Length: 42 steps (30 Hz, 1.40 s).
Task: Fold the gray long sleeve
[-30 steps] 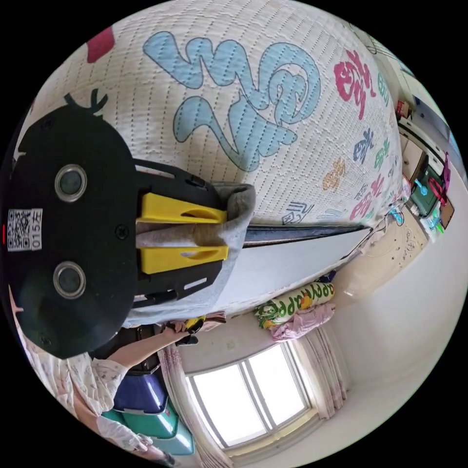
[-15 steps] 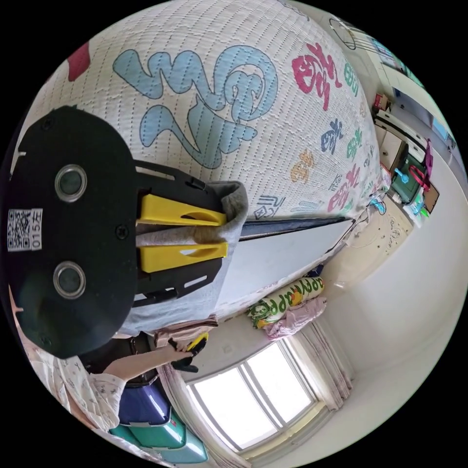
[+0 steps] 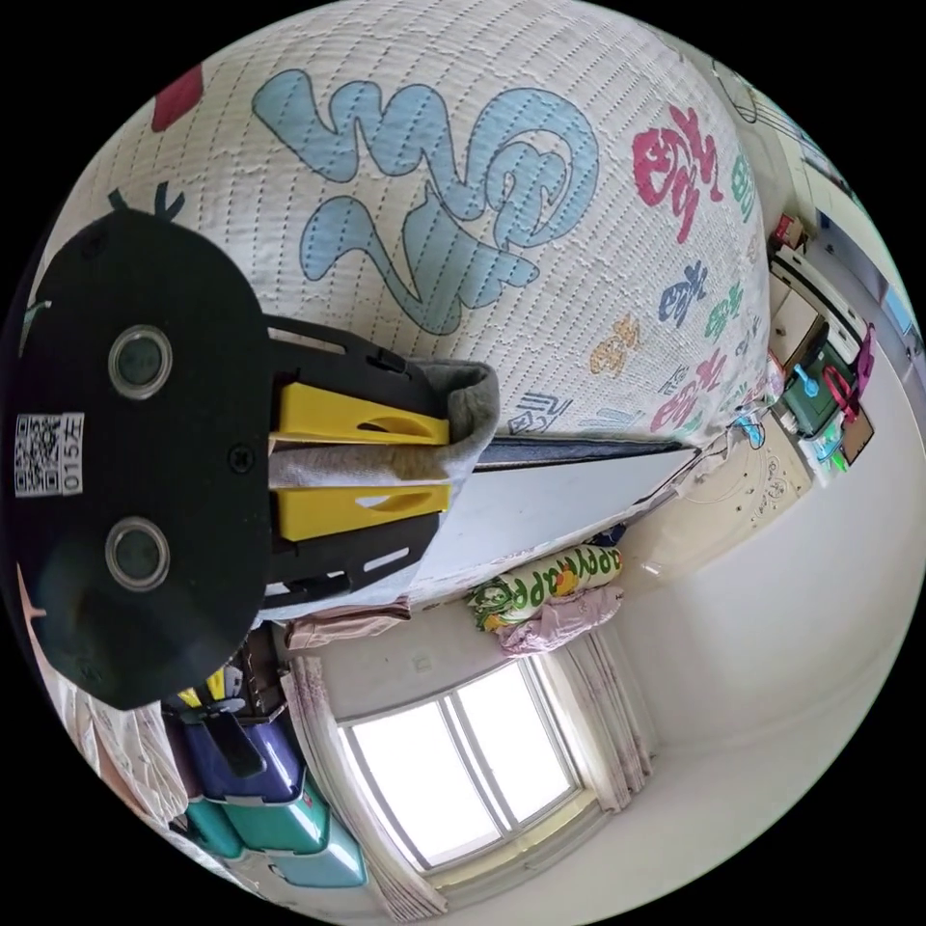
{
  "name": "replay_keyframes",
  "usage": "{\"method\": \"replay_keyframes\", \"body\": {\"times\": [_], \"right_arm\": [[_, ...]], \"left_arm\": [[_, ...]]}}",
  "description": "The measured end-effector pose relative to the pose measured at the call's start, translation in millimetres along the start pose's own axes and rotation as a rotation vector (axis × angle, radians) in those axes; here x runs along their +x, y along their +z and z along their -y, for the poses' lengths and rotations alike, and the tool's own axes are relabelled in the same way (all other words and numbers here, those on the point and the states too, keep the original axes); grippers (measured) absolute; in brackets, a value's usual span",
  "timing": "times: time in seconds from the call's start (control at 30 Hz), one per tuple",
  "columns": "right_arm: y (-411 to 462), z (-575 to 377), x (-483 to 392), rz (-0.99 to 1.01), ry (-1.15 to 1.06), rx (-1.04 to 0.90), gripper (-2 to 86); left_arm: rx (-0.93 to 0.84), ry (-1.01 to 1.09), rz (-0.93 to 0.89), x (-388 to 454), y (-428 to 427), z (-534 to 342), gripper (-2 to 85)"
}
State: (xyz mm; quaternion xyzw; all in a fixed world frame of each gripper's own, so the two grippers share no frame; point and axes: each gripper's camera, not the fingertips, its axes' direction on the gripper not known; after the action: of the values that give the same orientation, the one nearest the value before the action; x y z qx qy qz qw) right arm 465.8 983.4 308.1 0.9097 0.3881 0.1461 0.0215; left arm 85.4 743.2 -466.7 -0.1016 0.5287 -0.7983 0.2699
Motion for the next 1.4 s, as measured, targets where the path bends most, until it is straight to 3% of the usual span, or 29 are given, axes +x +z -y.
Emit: {"method": "replay_keyframes", "body": {"times": [0.17, 0.3, 0.53, 0.63, 0.8, 0.93, 1.0, 1.1, 1.17, 1.27, 1.4], "right_arm": [[99, -44, -4, 0.064, -0.031, -0.214, 11.1], [158, -81, 3, -0.08, -0.022, -0.368, 9.4], [184, -153, 14, -0.084, -0.012, -0.364, 2.6], [199, -182, 17, -0.107, -0.032, -0.365, 5.7], [177, -230, 25, -0.074, 0.02, -0.266, 10.7], [146, -283, 22, -0.254, 0.043, -0.184, 11.2], [144, -302, 19, -0.309, 0.044, -0.169, 11.3], [153, -324, 10, -0.306, 0.031, -0.138, 11.4], [175, -338, 6, -0.285, 0.001, -0.17, 11.8], [201, -349, 7, -0.363, 0.015, -0.231, 11.3], [218, -363, 0, -0.499, -0.053, -0.232, 8.0]], "left_arm": [[-0.039, 0.092, 0.108, 40, -3, 18, 5.7], [-0.069, 0.178, 0.187, 77, 3, 31, 5.2], [-0.044, 0.165, 0.202, 111, 10, 44, 2.9], [-0.078, 0.207, 0.308, 142, 30, 50, 3.3], [-0.053, 0.228, 0.278, 186, 10, 57, 7.6], [-0.027, 0.454, 0.367, 262, -32, 30, 8.6], [-0.039, 0.61, 0.329, 298, -40, 1, 8.7], [-0.216, 0.847, 0.053, 347, -22, -49, 8.7], [-0.497, 1.024, -0.071, 385, 23, -89, 8.6], [-0.629, 1.111, 0.017, 406, 68, -112, 8.7], [-0.656, 1.1, -0.017, 412, 85, -90, 7.1]]}}
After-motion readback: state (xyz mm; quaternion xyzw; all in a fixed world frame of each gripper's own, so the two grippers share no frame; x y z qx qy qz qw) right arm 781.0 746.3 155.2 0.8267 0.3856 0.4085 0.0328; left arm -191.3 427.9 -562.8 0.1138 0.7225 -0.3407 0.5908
